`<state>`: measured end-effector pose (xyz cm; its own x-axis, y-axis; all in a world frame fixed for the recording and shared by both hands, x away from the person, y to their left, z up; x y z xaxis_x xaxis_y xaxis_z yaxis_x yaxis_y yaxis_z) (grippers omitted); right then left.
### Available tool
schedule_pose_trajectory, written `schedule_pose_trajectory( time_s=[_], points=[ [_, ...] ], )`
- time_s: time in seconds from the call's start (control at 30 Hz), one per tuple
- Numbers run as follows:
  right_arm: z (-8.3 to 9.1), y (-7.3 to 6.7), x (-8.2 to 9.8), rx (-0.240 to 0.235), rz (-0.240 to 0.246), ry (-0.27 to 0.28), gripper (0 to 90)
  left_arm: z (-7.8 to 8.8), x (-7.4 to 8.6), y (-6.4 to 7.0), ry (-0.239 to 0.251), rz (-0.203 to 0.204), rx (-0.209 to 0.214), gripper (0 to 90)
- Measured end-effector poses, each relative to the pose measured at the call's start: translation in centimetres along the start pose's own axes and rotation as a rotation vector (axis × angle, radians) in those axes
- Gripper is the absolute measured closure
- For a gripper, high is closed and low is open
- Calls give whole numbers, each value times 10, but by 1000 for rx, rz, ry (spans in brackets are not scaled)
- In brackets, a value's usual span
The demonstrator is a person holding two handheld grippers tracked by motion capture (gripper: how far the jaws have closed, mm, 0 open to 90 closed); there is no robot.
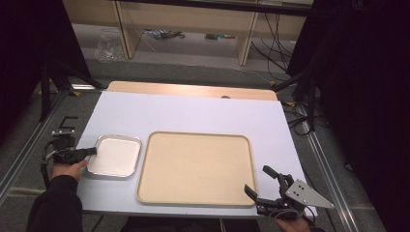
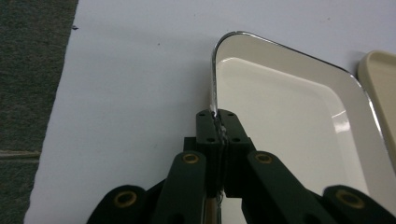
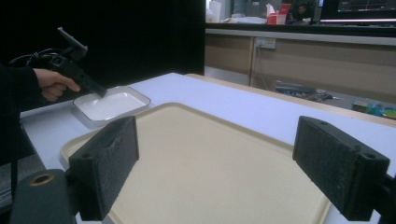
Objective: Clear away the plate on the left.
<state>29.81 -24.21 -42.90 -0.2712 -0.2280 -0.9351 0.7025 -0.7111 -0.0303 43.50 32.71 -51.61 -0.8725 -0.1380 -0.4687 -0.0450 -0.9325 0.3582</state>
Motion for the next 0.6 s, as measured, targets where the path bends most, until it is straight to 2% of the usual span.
schedule_pose_trajectory(
  time_s=[0.13, 0.2, 0.23, 0.3, 0.37, 0.4, 0.5, 0.6],
  points=[
    [0, 0, 0, 3, -11, 8, 152, 2, -1, -1, 18, 17, -2, 885],
    [0, 0, 0, 3, -11, 9, 152, 4, -1, -1, 31, 19, 10, 884],
    [0, 0, 0, 3, -10, 7, 152, 6, -3, 0, 63, 33, 43, 884],
    [-1, 0, 0, 2, -11, 9, 152, 9, -4, 1, 87, 43, 53, 884],
    [0, 0, 0, 0, -6, 0, 152, 12, -5, 3, 90, 37, 71, 884],
    [0, 0, 0, 3, -11, 8, 152, 11, -6, 5, 112, 39, 87, 884],
    [0, 0, 0, 1, -10, 7, 152, 13, -6, 9, 94, 30, 94, 884],
    [0, 0, 0, 1, -10, 7, 152, 16, -7, 18, 103, 12, 111, 885]
  ],
)
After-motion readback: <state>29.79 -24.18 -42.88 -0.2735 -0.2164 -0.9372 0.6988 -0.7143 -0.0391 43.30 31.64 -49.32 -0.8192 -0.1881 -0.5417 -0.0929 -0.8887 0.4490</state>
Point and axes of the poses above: each handheld gripper's, and its own axes: z roughly backward along the jaws, x roughly out of its underside, y roughly to its right, the point moved 5 cm from there along -z, roughly forward along the jaws, and after that the axes turned 11 degrees about -y, right-handed, at the moved point
